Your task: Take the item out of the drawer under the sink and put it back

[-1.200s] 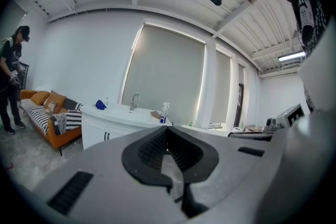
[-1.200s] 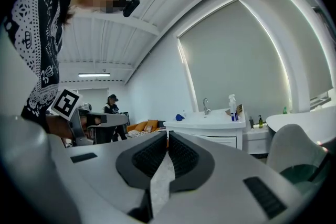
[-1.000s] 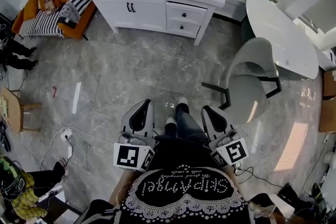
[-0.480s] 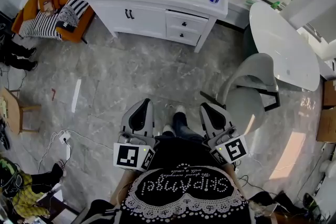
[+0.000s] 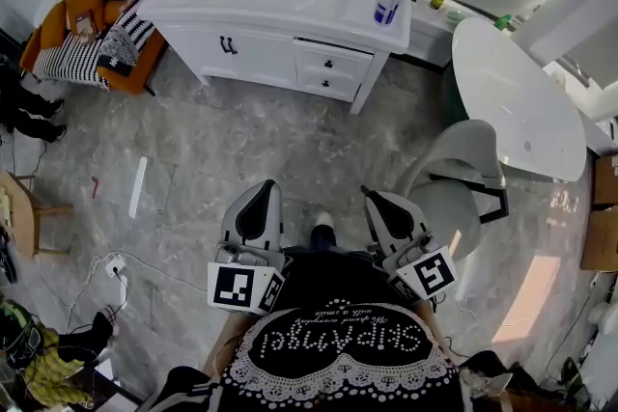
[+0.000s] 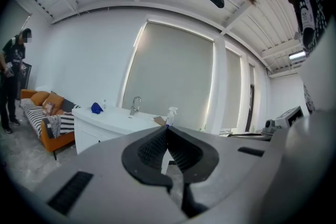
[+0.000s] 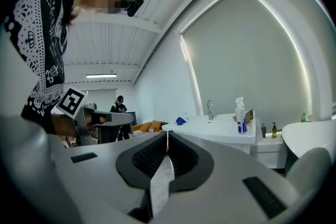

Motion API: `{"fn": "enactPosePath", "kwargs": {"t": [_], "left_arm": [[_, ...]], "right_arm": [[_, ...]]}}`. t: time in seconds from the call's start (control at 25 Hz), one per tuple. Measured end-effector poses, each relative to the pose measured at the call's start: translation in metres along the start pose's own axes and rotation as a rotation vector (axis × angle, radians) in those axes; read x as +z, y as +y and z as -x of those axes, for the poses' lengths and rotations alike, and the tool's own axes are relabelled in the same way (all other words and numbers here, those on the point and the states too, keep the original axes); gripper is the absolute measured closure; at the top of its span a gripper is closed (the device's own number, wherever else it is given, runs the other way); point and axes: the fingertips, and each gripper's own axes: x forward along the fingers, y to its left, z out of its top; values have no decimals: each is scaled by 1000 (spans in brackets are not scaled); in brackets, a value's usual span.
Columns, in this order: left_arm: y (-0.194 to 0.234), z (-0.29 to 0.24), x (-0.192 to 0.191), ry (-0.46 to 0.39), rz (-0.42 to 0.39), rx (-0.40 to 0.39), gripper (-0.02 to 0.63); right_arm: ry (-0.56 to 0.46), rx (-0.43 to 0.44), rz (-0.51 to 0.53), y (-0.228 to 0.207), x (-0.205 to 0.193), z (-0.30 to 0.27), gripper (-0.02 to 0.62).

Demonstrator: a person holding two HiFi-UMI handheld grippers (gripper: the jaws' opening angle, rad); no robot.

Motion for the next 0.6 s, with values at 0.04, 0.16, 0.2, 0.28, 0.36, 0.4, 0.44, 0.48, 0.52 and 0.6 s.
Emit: {"fn": "enactPosePath", "kwargs": {"t": [0.04,0.16,0.2,0.28,0.36,0.4,0.44,0.48,0.52,0.6], "left_arm": [[-2,-4,1,-3,-1,-1,603],[-7,-15,2,-8,-1,-2,603],[-8,-17,3,-10,5,0,603],[-11,-21,7,-25,27,11,603],[-11,-22,8,-33,38,23,603],[-9,-21,6,-27,34,25,603],[-7,-20,3,-18,24,24,603],[-5,-19,0,-7,12,22,603],[-3,-19,-1,-1,4,23,603],[0,-21,0,1,9,30,603]], "right_arm": [[-2,6,4,-3,1,0,575],[-4,6,6,-14,3,-1,575],[-3,4,5,-17,3,0,575],[-1,2,7,-22,4,1,575],[0,2,10,-25,3,0,575],[-1,1,10,-25,3,0,575],[-3,-2,9,-25,3,0,575],[-4,-4,8,-26,3,-1,575],[-4,-7,6,-27,3,-1,575],[-2,-15,2,-29,3,-3,575]]}}
